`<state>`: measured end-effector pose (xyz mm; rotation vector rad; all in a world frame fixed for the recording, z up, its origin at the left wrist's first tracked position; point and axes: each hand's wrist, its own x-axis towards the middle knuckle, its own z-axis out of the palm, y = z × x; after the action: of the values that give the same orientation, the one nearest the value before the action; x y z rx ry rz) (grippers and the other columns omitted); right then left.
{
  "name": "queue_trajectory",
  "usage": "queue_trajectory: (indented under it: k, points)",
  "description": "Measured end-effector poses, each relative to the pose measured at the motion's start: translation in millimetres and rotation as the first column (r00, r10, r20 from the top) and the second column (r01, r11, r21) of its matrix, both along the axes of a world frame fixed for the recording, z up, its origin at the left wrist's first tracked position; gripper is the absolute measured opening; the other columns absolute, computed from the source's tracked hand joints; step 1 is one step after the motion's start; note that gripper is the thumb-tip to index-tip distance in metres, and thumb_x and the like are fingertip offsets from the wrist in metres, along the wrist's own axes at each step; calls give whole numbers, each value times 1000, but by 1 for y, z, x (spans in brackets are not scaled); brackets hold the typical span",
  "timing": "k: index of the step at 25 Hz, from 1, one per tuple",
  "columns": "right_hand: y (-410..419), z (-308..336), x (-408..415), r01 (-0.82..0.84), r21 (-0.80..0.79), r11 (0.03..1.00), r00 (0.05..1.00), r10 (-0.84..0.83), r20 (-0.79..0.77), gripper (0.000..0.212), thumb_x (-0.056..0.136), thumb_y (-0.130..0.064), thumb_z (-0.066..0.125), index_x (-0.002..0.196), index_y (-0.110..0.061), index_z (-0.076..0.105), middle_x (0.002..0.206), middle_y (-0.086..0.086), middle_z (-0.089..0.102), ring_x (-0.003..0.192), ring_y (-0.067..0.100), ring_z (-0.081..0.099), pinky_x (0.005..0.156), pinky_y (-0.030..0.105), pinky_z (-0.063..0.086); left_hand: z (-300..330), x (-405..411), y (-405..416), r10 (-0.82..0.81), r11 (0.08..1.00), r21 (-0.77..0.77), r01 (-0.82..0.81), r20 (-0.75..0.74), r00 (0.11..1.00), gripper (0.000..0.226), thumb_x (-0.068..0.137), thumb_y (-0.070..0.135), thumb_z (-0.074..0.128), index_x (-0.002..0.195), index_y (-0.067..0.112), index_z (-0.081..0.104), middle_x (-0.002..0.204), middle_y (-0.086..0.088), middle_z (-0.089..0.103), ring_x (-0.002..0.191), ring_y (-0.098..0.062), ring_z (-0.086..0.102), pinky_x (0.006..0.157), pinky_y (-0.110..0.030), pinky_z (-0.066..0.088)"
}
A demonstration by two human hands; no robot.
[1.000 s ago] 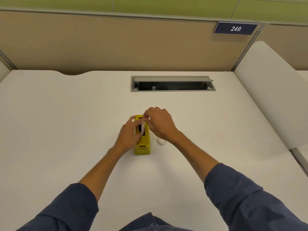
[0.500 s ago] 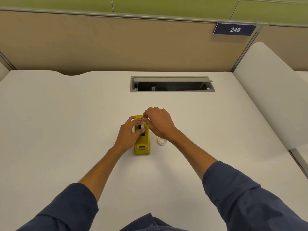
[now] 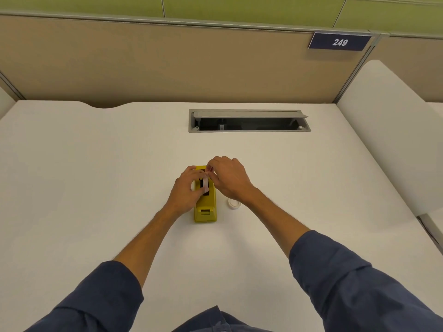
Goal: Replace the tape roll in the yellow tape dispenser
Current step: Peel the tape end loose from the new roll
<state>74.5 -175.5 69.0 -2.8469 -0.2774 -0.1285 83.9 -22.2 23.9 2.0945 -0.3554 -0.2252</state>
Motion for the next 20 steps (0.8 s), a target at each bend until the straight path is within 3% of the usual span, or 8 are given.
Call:
queue_trajectory:
  k: [3,6,11,16,20]
  points:
    - [1,-4,0,-9,-12,1000,1000,9,-6,21,98,-26,47,105,-16,64,105,3,67,93,22,59,80,35,42,0,-1,1,-12,1000,0,12,-3,1000,33,79,11,72,108,25,65,139,0,48,126,-21,46,97,-31,39]
    - [2,-6,0,-3,-7,1000,1000,3,-11,20,98,-26,48,105,-16,64,105,4,67,93,22,59,80,36,43,0,-4,1,-13,1000,-28,13,3,1000,28,84,19,69,109,30,64,138,5,47,117,-17,50,85,-17,39]
    - [1,-7,0,-13,-6,1000,1000,13,-5,20,97,-26,47,102,-16,64,102,3,67,90,23,59,78,36,43,0,-1,2,12,1000,-18,-12,25,1000,21,90,26,60,110,23,66,138,0,50,112,-18,52,78,-8,36]
    - [1,-8,0,-15,-3,1000,1000,15,-8,21,98,-27,47,102,-14,63,100,4,66,89,24,58,77,37,43,1,0,2,6,1000,-18,-6,11,1000,33,88,24,64,121,25,62,137,0,49,122,-22,49,97,-31,40]
    - [2,-8,0,-9,0,1000,1000,9,-14,21,98,-27,47,101,-15,64,100,4,67,88,23,59,78,38,44,3,3,2,41,997,71,-38,-44,998,37,86,28,66,123,27,61,152,-3,33,134,-27,36,101,-39,36]
